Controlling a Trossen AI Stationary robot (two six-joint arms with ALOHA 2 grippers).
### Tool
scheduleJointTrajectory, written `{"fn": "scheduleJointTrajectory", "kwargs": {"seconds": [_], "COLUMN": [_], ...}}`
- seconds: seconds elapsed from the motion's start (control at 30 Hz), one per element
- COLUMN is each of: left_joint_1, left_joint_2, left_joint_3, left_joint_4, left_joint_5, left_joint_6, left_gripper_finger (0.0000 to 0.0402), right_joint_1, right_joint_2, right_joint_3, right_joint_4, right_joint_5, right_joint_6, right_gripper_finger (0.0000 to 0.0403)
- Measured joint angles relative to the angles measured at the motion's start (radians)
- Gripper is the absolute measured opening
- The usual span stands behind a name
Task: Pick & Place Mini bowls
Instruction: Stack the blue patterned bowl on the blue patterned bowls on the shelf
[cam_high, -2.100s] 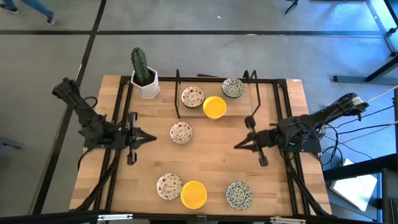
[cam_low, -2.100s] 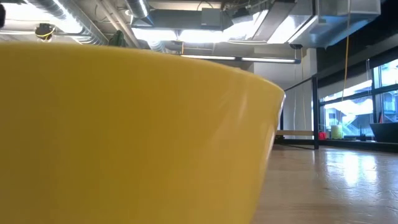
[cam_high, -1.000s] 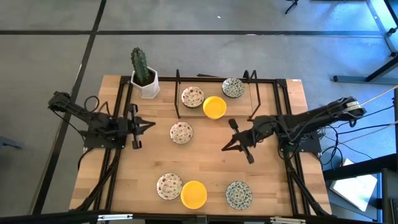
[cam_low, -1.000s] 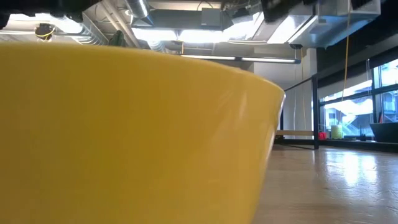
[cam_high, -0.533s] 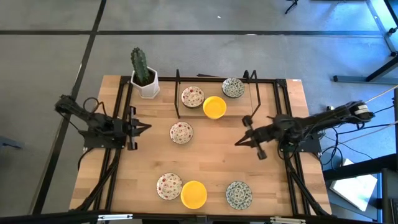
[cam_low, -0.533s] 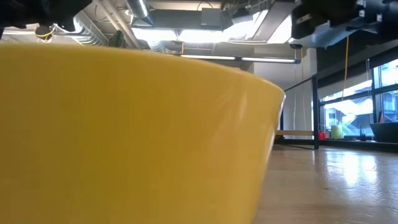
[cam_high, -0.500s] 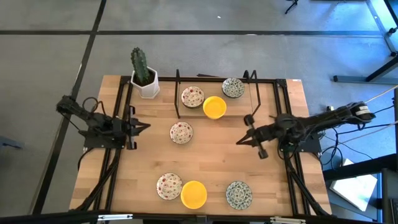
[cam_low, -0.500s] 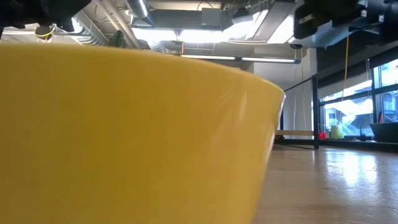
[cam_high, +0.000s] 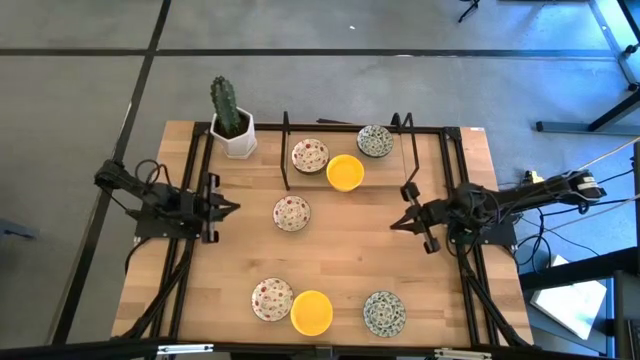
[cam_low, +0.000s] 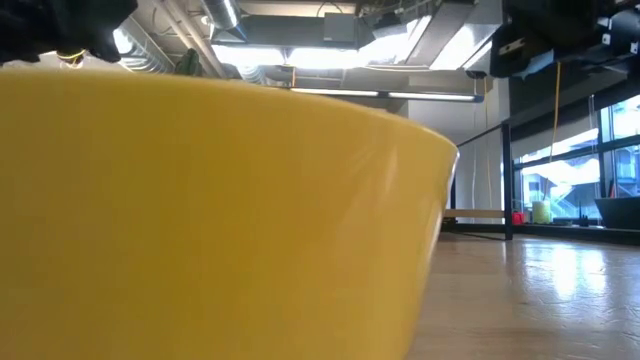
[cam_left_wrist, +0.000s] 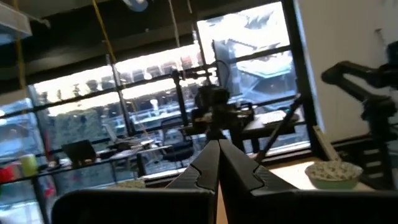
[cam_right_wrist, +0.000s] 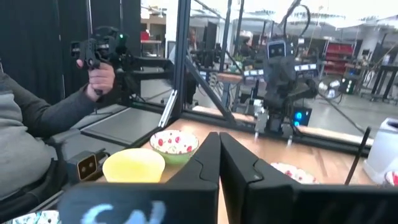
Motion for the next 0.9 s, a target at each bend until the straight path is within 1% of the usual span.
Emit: {"fn": "scheduleJointTrajectory", "kwargs": {"seconds": [0.1, 0.2, 0.27, 0.37, 0.57, 0.8, 0.9], "left_joint_1": [0.002, 0.002, 0.002, 0.002, 0.002, 0.002, 0.002], "left_joint_2": [0.000, 0.000, 0.000, 0.000, 0.000, 0.000, 0.000], "left_joint_3": [0.000, 0.000, 0.000, 0.000, 0.001, 0.018, 0.018], "left_joint_4": [-0.039, -0.112, -0.122, -0.124, -0.149, -0.158, -0.161], "left_joint_5": [0.039, 0.014, -0.011, -0.007, 0.004, 0.005, 0.012], "left_joint_6": [-0.028, -0.036, -0.047, -0.054, -0.054, -0.046, -0.047], "left_gripper_finger": [0.0003, 0.0003, 0.0003, 0.0003, 0.0003, 0.0003, 0.0003], "right_joint_1": [-0.001, 0.000, -0.002, -0.013, -0.021, -0.021, -0.021], "right_joint_2": [-0.002, -0.003, -0.005, -0.032, -0.141, -0.301, -0.366], "right_joint_3": [0.000, 0.000, 0.000, 0.000, -0.002, -0.096, -0.116], "right_joint_4": [-0.021, -0.021, -0.022, -0.027, -0.161, -0.142, -0.139], "right_joint_5": [-0.001, -0.001, -0.001, 0.009, 0.009, 0.009, 0.024], "right_joint_6": [0.004, 0.008, 0.004, -0.001, 0.005, 0.031, 0.031], "right_gripper_finger": [0.0005, 0.0009, 0.0010, 0.0004, 0.0007, 0.0004, 0.0006]}}
